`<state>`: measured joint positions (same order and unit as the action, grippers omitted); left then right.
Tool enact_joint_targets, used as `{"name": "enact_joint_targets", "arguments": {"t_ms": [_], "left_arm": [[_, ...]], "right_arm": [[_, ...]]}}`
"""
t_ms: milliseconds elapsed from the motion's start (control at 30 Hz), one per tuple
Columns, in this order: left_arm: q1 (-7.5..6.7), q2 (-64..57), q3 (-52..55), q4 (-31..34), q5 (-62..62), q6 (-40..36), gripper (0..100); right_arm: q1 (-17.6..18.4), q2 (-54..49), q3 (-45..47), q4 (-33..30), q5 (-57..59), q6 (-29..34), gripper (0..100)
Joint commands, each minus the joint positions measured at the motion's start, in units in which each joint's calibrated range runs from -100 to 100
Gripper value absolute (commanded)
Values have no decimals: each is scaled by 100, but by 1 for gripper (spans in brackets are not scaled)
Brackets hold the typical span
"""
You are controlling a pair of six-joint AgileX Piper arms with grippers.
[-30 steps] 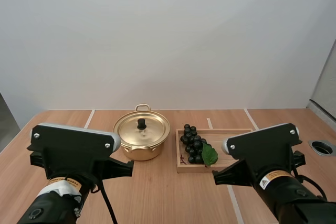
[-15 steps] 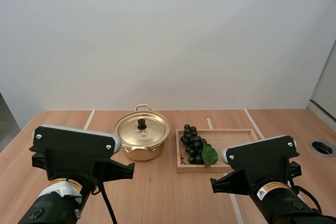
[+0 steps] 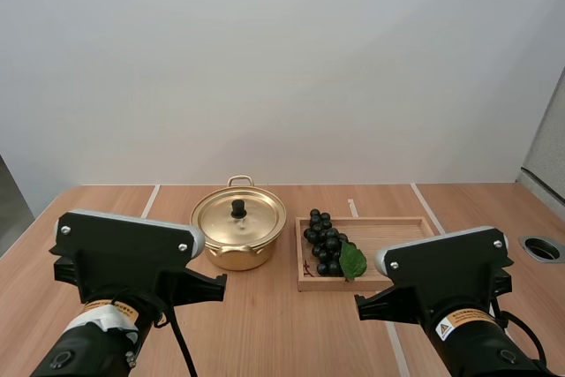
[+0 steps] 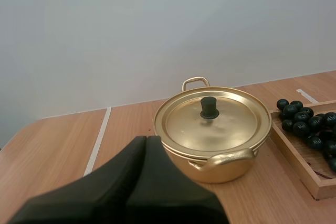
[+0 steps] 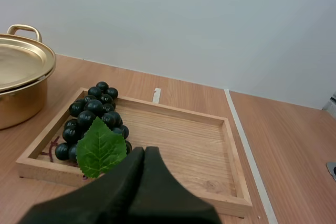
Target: Open the pot, put the pineapple inside, and close it
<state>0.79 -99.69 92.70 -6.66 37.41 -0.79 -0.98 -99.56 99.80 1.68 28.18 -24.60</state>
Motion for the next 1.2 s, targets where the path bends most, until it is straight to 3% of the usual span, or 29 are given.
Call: {"name": "enact_joint_targets", "arguments": {"t_ms": [0, 200, 800, 933, 1167], "left_arm": [[-41, -31, 21, 3, -53, -91, 0], [-41, -31, 21, 3, -73, -303, 0], [-41, -31, 21, 26, -91, -179, 0], [-41, -31, 21, 26, -938, -179, 0], [-41, -31, 387, 26, -981, -179, 0]], "right_arm": [[18, -44, 20, 25, -40, -1, 0], [17, -44, 20, 566, 320, -1, 0], [17, -44, 20, 517, 460, -1, 0], [17, -44, 20, 517, 460, -1, 0], [17, -44, 20, 517, 460, -1, 0]]}}
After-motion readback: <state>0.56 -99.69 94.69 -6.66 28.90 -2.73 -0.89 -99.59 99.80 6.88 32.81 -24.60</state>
